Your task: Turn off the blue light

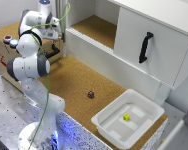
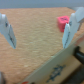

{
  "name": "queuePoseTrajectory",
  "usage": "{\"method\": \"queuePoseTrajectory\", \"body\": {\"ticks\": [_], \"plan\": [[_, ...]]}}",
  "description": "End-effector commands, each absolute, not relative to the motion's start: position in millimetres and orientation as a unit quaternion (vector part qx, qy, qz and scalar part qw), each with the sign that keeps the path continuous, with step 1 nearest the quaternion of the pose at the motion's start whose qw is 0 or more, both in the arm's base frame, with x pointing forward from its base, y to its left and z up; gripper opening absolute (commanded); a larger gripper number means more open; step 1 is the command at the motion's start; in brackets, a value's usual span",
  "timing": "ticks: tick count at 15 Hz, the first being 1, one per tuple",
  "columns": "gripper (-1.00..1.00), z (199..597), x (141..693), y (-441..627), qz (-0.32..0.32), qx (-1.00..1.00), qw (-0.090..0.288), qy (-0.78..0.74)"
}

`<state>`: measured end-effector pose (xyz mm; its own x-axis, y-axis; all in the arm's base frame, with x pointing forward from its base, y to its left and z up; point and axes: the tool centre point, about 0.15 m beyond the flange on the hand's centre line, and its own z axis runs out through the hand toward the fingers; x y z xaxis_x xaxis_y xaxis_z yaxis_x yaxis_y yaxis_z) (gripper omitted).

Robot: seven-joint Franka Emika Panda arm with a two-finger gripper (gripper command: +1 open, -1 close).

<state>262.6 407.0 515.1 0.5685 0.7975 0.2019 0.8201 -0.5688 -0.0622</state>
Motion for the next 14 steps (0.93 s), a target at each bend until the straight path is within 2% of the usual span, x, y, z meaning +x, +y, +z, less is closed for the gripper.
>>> {"method": "queuePoseTrajectory", "body": {"ticks": [1,4,5,10,14], "plan": [[1.0,543,223,506,-0.003,-0.832,0.009,-0.554],[1.0,545,197,531,-0.028,-0.801,0.001,-0.598],[-1.0,540,185,536,-0.037,-0.794,0.01,-0.606],[-1.0,514,142,535,-0.028,-0.764,-0.014,-0.645],[-1.0,510,143,542,-0.033,-0.778,-0.029,-0.627]]}}
